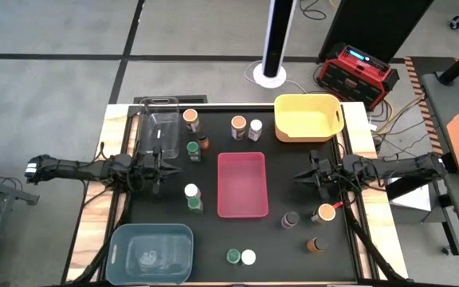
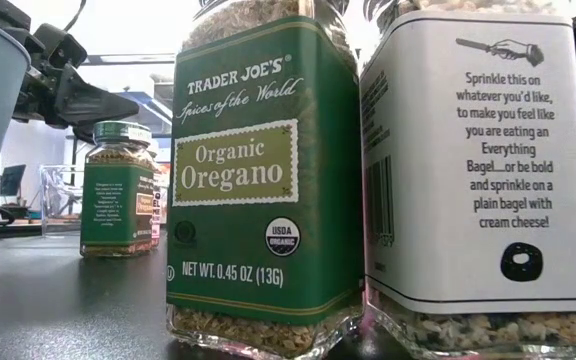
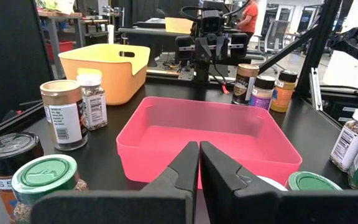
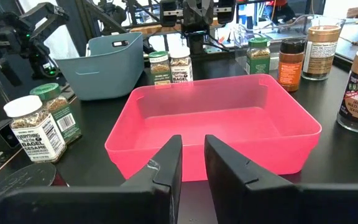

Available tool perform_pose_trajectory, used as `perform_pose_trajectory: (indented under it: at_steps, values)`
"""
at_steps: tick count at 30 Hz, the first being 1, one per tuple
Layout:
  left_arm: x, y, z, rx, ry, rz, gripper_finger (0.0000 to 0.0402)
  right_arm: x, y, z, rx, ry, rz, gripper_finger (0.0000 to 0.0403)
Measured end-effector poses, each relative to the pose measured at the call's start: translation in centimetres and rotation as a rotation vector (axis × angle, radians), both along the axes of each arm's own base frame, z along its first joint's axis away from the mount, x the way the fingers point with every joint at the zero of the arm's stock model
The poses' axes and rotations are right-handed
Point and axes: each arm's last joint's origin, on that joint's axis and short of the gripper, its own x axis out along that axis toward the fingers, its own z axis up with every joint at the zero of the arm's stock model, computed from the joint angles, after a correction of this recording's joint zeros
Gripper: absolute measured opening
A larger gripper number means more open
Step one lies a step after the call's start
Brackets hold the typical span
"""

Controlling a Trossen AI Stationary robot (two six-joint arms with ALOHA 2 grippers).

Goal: Sort spices by type

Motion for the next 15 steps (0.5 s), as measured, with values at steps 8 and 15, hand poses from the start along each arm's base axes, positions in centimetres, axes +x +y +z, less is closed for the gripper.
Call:
perform_pose_trajectory:
  at_steps: [8, 15]
  values:
    - [0.0, 0.0, 0.0, 0.0, 0.0, 0.0, 0.0, 0.0, 0.0, -0.01, 0.0, 0.0, 0.0, 0.0074]
    - [0.0, 0.0, 0.0, 0.0, 0.0, 0.001, 0.0, 0.0, 0.0, -0.01, 0.0, 0.0, 0.0, 0.0088]
